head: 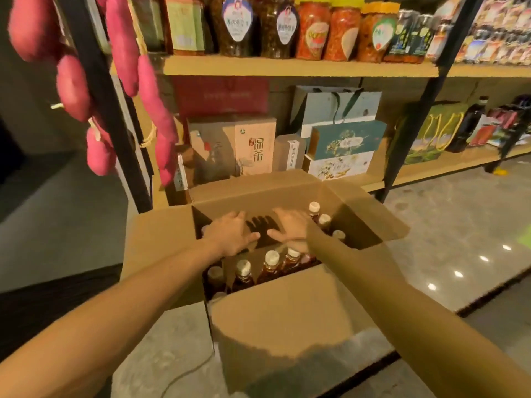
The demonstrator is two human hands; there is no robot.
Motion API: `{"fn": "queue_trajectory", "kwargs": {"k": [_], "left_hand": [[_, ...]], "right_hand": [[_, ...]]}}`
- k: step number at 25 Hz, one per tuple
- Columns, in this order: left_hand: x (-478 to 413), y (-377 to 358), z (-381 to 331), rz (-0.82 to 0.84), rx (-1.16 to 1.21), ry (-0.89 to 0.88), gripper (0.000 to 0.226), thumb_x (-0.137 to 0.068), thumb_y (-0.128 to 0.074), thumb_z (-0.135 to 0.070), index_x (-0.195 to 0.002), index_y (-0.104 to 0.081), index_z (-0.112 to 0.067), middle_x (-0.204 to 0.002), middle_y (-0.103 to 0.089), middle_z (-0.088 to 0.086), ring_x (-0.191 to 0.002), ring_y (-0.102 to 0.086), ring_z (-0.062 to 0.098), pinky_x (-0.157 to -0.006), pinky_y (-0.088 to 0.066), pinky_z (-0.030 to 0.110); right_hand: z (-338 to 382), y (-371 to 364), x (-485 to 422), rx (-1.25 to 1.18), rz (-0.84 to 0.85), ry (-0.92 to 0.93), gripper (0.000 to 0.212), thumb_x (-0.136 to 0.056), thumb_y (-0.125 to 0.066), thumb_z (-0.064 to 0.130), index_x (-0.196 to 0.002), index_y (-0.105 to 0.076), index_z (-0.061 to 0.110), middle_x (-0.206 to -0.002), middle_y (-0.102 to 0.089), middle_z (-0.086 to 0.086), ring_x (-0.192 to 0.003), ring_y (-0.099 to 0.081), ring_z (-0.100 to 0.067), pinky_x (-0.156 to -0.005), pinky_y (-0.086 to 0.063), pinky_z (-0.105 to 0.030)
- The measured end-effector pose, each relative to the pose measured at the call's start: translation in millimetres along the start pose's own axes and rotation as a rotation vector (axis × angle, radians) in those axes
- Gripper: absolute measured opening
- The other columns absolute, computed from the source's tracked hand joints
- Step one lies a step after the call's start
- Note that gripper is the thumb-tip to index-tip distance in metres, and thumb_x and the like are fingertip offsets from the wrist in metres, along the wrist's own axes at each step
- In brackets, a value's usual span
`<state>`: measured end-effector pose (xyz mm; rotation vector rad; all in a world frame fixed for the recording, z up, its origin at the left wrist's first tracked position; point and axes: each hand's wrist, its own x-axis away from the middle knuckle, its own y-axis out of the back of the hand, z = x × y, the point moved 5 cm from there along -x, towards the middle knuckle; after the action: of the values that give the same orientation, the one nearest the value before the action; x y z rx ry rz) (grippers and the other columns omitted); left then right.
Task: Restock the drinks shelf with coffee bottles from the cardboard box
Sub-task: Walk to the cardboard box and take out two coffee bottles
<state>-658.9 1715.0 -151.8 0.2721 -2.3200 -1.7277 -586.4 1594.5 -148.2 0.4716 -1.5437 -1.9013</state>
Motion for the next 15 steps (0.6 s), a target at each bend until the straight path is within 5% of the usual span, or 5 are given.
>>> {"fn": "queue_trajectory", "kwargs": {"k": [10,13,15], "left_hand": [[-3.1,-66.8,11.5,0.198,0.403,0.172,0.081,-0.086,-0.062,-0.04,-0.149,-0.017,-0.015,-0.151,-0.029,0.003,-0.139,-0.029,0.017,-0.113,-0.027,0.028],[1.3,-76.9,6.7,0.213,0.562,0.263,0.075,-0.082,-0.07,-0.029,-0.144,-0.028,-0.019,-0.134,-0.042,-0.011,-0.133,-0.037,0.011,-0.099,-0.032,0.009],[1.7,-85.7,10.0,0.196,0.566,0.354,0.077,-0.081,-0.071,-0.026,-0.144,-0.029,-0.02,-0.136,-0.043,-0.011,-0.134,-0.036,0.01,-0.096,-0.027,0.009]], "right_hand": [[-34.9,-85.3,-41.6,-0.556,0.514,0.276,0.07,-0.09,-0.061,0.025,-0.148,-0.021,0.023,-0.152,-0.031,0.004,-0.141,-0.028,-0.013,-0.115,-0.029,-0.034],[-44.7,-91.9,-44.2,-0.639,0.562,0.273,0.074,-0.085,-0.067,0.018,-0.145,-0.024,0.022,-0.15,-0.034,0.002,-0.139,-0.031,-0.012,-0.113,-0.03,-0.029],[-50.8,-98.2,-46.4,-0.626,0.584,0.273,0.076,-0.084,-0.069,0.017,-0.145,-0.024,0.021,-0.146,-0.039,0.001,-0.134,-0.037,-0.011,-0.108,-0.031,-0.023]]}}
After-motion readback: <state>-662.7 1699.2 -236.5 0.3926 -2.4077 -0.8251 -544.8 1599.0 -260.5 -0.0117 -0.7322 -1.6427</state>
